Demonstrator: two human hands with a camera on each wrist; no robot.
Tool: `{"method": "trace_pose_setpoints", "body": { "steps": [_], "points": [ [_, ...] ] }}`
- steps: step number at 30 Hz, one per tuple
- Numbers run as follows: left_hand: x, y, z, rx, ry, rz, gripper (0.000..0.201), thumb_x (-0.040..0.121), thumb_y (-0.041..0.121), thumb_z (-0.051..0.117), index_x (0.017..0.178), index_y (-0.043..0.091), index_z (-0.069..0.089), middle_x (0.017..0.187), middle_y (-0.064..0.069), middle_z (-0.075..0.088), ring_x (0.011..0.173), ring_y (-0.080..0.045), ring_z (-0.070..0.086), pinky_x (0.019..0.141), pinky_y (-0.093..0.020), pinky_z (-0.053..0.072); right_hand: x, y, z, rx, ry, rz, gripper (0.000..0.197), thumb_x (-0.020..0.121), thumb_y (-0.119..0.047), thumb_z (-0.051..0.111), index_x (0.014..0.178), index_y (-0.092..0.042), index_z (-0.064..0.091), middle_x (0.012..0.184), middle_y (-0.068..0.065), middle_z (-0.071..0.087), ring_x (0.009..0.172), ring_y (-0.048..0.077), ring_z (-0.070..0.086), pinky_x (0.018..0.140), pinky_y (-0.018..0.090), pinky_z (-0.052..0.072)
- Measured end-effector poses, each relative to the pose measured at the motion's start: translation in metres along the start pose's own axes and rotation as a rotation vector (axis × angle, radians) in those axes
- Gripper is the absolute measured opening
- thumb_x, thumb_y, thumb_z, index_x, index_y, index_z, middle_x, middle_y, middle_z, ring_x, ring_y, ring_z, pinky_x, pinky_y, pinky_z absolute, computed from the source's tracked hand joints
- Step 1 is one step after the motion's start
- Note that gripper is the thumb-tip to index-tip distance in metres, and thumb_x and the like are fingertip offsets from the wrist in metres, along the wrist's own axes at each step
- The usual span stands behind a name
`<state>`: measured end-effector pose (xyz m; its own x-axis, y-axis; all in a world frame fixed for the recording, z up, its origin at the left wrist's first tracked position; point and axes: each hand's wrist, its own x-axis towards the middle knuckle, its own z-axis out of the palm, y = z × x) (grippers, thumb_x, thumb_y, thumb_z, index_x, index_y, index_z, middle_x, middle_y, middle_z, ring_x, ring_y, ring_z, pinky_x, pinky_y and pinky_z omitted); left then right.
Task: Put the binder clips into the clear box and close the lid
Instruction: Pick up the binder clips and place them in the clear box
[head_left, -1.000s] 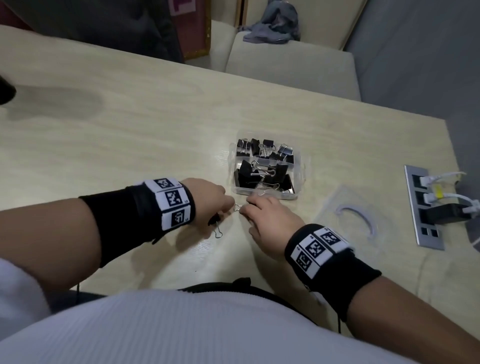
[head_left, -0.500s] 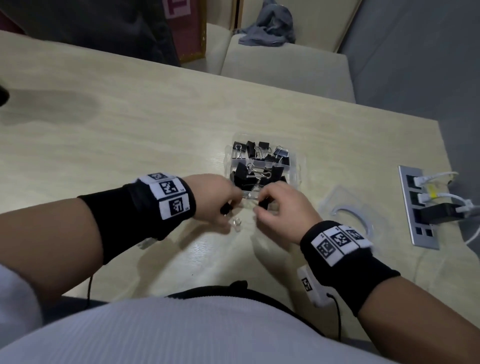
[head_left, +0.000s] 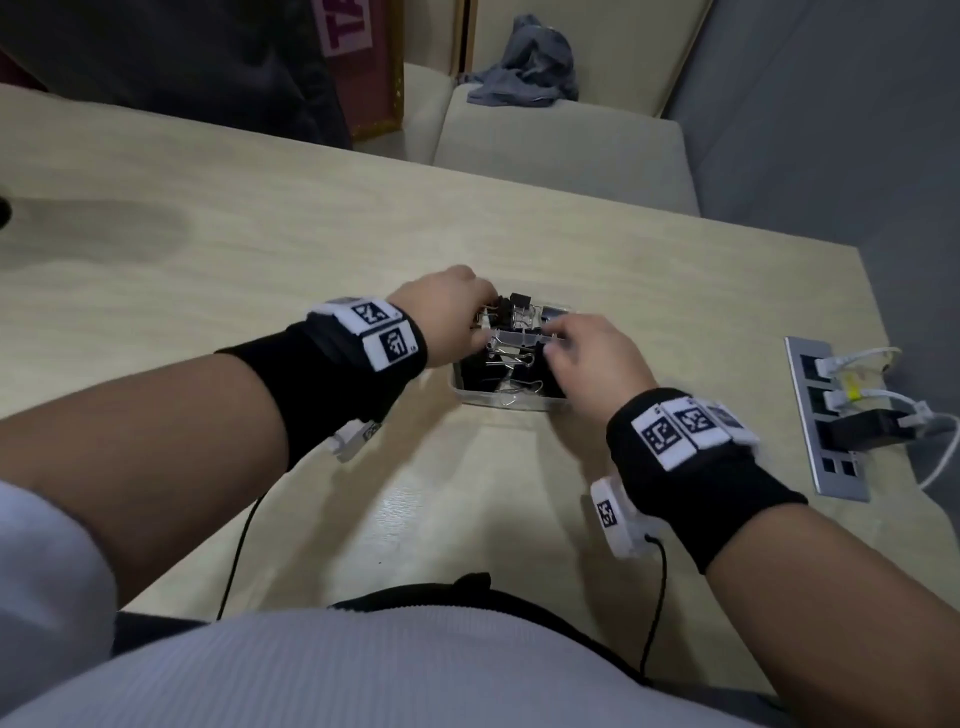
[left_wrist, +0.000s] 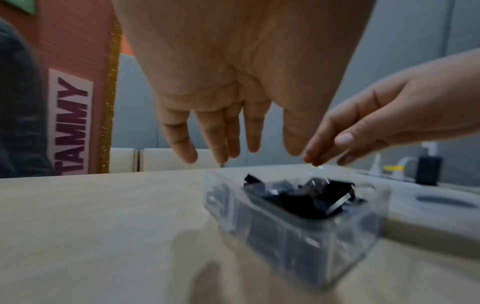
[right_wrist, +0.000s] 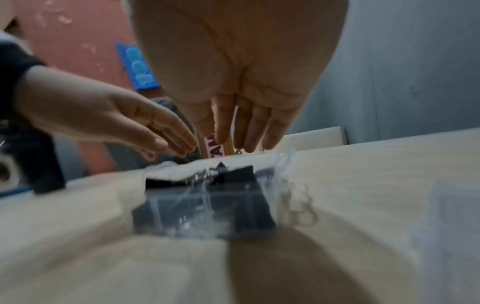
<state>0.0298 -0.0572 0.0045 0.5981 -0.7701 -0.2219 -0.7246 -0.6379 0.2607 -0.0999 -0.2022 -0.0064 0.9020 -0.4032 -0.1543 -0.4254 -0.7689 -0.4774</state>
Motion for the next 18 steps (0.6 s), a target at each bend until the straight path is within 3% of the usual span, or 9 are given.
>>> {"method": "trace_pose_setpoints", "body": {
  "steps": [3, 6, 10, 14, 18],
  "points": [
    [-0.013, -0.001, 0.021, 0.167, -0.110, 0.088, 0.062, 0.090, 0.045, 0.054, 0.145, 0.025, 0.033, 0.153, 0.000, 0.033, 0.136, -0.023, 0.039, 0.103, -0.047, 0.042, -0.012, 0.009, 0.018, -0.212, -0.113, -0.125, 0.036, 0.094, -0.022, 0.047, 0.128, -0.015, 0.056, 0.136, 0.006, 0.054, 0.120, 0.025, 0.052, 0.101, 0.034, 0.042],
    [-0.019, -0.008, 0.036, 0.232, -0.153, 0.107, 0.067, 0.094, 0.048, 0.045, 0.150, 0.024, 0.020, 0.160, 0.001, 0.021, 0.147, -0.019, 0.017, 0.108, -0.050, 0.036, -0.022, 0.015, 0.028, -0.301, -0.102, -0.152, 0.040, 0.094, -0.024, 0.046, 0.132, -0.017, 0.053, 0.143, 0.003, 0.049, 0.120, 0.027, 0.054, 0.101, 0.038, 0.043],
    [-0.020, -0.009, 0.040, 0.229, -0.125, 0.135, 0.070, 0.094, 0.051, 0.041, 0.152, 0.026, 0.011, 0.162, 0.000, 0.011, 0.149, -0.020, 0.012, 0.111, -0.051, 0.030, -0.028, 0.017, 0.029, -0.350, -0.107, -0.200, 0.041, 0.093, -0.029, 0.048, 0.134, -0.024, 0.052, 0.145, 0.004, 0.047, 0.123, 0.030, 0.052, 0.102, 0.043, 0.041],
    [-0.024, -0.004, 0.041, 0.288, -0.214, 0.159, 0.074, 0.093, 0.058, 0.036, 0.153, 0.029, 0.003, 0.163, 0.000, -0.003, 0.150, -0.020, 0.002, 0.115, -0.055, 0.019, -0.029, 0.019, 0.026, -0.406, -0.163, -0.154, 0.045, 0.096, -0.036, 0.041, 0.141, -0.034, 0.038, 0.150, 0.005, 0.039, 0.132, 0.027, 0.041, 0.107, 0.044, 0.028],
    [-0.026, -0.005, 0.045, 0.324, -0.239, 0.156, 0.080, 0.091, 0.063, 0.035, 0.153, 0.027, 0.000, 0.163, 0.000, -0.011, 0.150, -0.020, -0.005, 0.115, -0.058, 0.016, -0.033, 0.018, 0.029, -0.431, -0.205, -0.147, 0.053, 0.095, -0.042, 0.041, 0.146, -0.034, 0.029, 0.153, 0.003, 0.033, 0.139, 0.024, 0.030, 0.110, 0.044, 0.023]
  ]
}}
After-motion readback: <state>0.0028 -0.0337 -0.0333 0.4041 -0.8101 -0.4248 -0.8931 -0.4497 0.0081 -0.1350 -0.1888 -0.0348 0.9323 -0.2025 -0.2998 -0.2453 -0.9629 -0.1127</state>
